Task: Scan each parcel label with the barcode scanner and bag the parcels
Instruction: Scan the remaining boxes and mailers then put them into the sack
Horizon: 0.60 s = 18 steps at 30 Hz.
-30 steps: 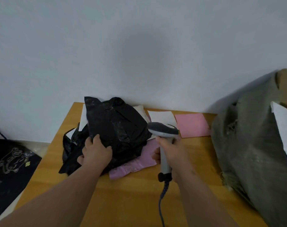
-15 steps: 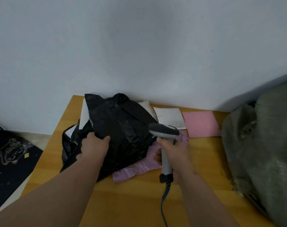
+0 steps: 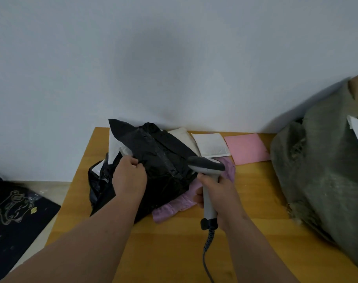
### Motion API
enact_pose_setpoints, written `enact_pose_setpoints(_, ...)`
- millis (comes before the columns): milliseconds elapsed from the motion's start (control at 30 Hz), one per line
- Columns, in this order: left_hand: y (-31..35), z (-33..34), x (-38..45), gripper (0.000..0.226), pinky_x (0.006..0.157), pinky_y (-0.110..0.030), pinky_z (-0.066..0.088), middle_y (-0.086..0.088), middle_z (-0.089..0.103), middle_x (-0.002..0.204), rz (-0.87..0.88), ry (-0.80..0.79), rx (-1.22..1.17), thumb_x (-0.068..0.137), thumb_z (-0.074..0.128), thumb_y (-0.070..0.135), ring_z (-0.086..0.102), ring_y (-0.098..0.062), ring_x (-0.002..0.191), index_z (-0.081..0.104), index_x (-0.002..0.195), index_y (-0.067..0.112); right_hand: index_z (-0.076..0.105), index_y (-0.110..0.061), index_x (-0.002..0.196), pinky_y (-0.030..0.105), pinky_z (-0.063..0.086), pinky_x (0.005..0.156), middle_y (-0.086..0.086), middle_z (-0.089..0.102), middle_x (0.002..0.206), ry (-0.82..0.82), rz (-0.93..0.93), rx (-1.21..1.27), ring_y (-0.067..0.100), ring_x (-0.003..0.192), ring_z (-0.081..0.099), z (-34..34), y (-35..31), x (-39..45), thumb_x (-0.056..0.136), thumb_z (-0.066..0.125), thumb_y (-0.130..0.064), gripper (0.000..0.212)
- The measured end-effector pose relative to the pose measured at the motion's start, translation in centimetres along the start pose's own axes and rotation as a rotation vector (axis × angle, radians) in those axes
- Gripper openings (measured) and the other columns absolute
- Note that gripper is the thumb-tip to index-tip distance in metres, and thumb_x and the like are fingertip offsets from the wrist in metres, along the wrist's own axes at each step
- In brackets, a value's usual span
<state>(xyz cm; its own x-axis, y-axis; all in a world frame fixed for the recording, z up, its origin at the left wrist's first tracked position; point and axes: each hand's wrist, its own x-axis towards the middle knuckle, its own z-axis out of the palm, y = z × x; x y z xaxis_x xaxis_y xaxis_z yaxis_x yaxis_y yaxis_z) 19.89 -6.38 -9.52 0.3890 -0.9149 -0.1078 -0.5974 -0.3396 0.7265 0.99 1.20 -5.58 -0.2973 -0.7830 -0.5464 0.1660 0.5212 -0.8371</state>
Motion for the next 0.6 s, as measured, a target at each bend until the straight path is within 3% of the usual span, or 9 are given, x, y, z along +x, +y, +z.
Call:
enact_pose_setpoints(133, 0.9, -2.2, -1.0, 0.024, 0.081, -0.036, 0.048, -0.004, 0.065, 0.109, 0.069, 0.056, -0.075, 0.094, 0.05, 0.011, 0.056, -0.022, 0.091, 0.06, 0.115, 0.013, 0.063, -0.005, 0.094, 0.036, 0.052, 0.061, 0.008, 0.064, 0.066, -0.002, -0.041, 0.011, 0.023, 0.06, 0.063, 0.8, 0.4, -1.4, 0.093, 0.068, -0.021, 0.017)
enact_pose_setpoints(267, 1.8, -4.0, -1.5, 0.021, 0.085, -0.038, 0.05, 0.012, 0.061, 0.13, 0.227, 0.111, -0.101, 0.095, 0.046, 0.012, 0.061, -0.021, 0.099, 0.061, 0.11, 0.017, 0.062, -0.003, 0.092, 0.033, 0.05, 0.054, 0.011, 0.061, 0.066, -0.009, -0.032, 0.097, 0.021, 0.053, 0.06, 1.3, 0.5, -3.5, 0.093, 0.067, -0.018, 0.015)
enact_pose_setpoints(400, 3.6, -5.0, -2.1, 0.029, 0.093, -0.045, 0.049, 0.005, 0.067, 0.119, 0.453, 0.17, -0.128, 0.097, 0.048, 0.008, 0.062, -0.024, 0.101, 0.063, 0.121, 0.014, 0.064, -0.004, 0.097, 0.034, 0.052, 0.057, 0.012, 0.065, 0.073, 0.009, -0.079, 0.137, 0.023, 0.059, 0.064, 1.0, 0.2, -5.6, 0.094, 0.067, -0.021, 0.017)
enact_pose_setpoints(500, 4.9, -5.2, -3.0, 0.035, 0.085, -0.051, 0.049, -0.003, 0.072, 0.098, 0.714, 0.212, -0.101, 0.092, 0.048, 0.002, 0.062, -0.03, 0.094, 0.066, 0.121, 0.011, 0.062, -0.009, 0.091, 0.031, 0.05, 0.055, 0.011, 0.065, 0.074, 0.053, -0.126, 0.168, 0.019, 0.056, 0.064, 0.3, -0.3, -7.0, 0.094, 0.066, -0.021, 0.013)
enact_pose_setpoints(600, 6.0, -5.2, -4.1, 0.039, 0.079, -0.039, 0.042, -0.004, 0.073, 0.088, 0.942, 0.217, 0.018, 0.081, 0.049, -0.001, 0.064, -0.031, 0.082, 0.07, 0.112, 0.007, 0.06, -0.007, 0.086, 0.025, 0.048, 0.045, 0.013, 0.062, 0.073, 0.078, -0.155, 0.22, 0.02, 0.056, 0.06, -0.5, -0.6, -8.1, 0.095, 0.065, -0.018, 0.015)
